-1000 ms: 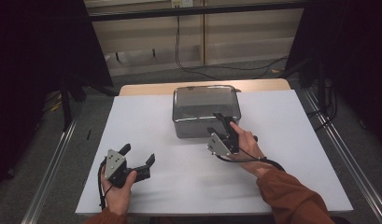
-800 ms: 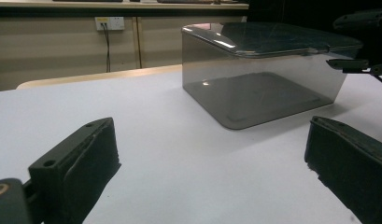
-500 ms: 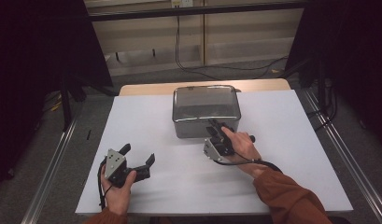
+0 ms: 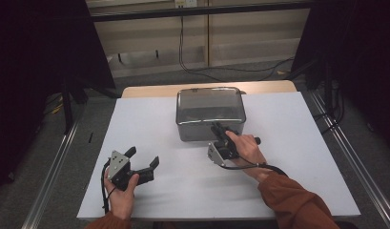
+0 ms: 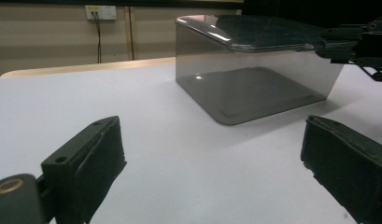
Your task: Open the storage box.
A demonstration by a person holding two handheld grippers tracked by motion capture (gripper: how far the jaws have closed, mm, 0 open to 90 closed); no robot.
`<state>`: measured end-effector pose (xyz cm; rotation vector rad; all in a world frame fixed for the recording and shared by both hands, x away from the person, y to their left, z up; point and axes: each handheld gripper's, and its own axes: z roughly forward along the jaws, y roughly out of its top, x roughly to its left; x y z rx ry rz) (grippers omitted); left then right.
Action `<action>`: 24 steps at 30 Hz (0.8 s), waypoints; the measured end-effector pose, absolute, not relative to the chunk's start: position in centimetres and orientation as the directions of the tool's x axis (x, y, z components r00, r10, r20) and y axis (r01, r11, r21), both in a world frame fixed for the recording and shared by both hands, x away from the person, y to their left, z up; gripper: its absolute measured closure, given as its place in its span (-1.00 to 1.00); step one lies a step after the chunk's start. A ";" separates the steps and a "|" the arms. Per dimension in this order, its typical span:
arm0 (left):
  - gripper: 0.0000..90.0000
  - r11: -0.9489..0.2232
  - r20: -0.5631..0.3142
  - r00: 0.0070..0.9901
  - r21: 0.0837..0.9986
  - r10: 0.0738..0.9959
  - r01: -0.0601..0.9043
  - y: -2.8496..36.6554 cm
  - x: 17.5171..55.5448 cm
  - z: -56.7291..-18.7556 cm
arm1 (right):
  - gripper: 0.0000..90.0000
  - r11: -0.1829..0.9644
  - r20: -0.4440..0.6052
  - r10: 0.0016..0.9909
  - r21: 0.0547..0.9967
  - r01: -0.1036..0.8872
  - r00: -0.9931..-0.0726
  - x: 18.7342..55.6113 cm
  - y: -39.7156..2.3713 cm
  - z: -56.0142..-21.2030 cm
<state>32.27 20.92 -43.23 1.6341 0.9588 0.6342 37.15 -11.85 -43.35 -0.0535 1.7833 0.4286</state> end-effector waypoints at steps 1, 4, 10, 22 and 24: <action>-0.87 -0.092 -0.068 0.534 0.959 0.843 0.267 20.9 32.3 -43.2 | 0.72 0.931 -0.948 0.186 0.254 -0.261 -0.259 37.2 -11.8 -43.3; -0.87 -0.100 -0.066 0.551 0.959 0.832 0.266 20.9 32.5 -43.1 | 0.72 0.932 -0.949 0.182 0.249 -0.262 -0.256 37.2 -11.8 -43.4; -0.87 -0.104 -0.068 0.570 0.959 0.819 0.264 20.7 32.5 -43.0 | 0.72 0.928 -0.946 0.191 0.261 -0.265 -0.264 37.2 -11.8 -43.2; -0.91 -0.105 -0.092 0.625 0.957 0.775 0.272 19.4 33.2 -42.4 | 0.71 0.923 -0.940 0.202 0.277 -0.268 -0.275 37.3 -12.0 -42.9; -0.91 -0.113 -0.075 0.630 0.961 0.773 0.253 19.2 33.3 -42.0 | 0.71 0.922 -0.940 0.203 0.278 -0.269 -0.274 37.3 -12.0 -42.9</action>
